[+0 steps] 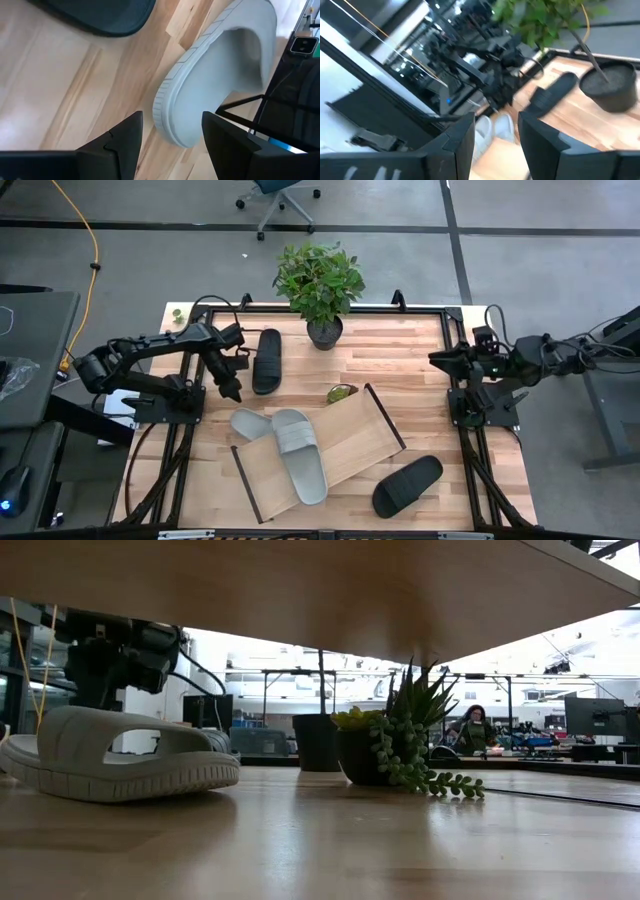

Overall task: Pick and place slides into the shelf
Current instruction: Put the gray slipper on the shelf

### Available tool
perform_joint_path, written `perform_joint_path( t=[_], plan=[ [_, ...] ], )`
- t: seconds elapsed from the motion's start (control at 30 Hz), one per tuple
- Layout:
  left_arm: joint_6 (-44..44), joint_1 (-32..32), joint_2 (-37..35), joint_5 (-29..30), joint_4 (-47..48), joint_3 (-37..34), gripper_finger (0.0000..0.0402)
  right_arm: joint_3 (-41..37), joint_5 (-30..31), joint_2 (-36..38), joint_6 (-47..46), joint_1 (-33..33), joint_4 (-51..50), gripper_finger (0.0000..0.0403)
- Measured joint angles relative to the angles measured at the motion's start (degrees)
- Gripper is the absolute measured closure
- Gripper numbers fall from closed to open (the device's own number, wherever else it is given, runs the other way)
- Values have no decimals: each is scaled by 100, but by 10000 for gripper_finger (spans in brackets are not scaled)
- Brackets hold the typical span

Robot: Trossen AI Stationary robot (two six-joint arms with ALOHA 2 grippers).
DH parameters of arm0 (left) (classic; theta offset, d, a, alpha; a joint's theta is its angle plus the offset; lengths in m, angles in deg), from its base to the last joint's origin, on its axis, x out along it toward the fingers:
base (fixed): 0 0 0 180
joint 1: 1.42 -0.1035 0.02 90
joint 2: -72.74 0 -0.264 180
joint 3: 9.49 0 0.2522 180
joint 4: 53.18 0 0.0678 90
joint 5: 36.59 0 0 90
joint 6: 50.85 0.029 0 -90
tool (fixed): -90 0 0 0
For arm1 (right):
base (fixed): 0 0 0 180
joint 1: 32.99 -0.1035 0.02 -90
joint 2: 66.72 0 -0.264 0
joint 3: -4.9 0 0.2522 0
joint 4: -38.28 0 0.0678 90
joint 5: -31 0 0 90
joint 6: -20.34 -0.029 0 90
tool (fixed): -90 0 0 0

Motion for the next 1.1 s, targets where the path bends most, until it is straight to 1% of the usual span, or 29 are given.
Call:
perform_joint_path(
  t=[0.13, 0.47, 0.93, 1.1],
  plan=[
    [-76, 0, -1, 126, 75, 0, 208, 0, -6, 2, 95, 0, 328, 261],
    [-90, 0, 67, 73, 154, 0, 208, 0, 211, 0, 69, 0, 407, 261],
    [276, 0, 1004, -35, 168, 0, 208, 0, 240, 0, 215, 0, 401, 261],
    [362, -3, 1177, -59, 163, 0, 208, 0, 243, 0, 215, 0, 401, 261]
  ],
)
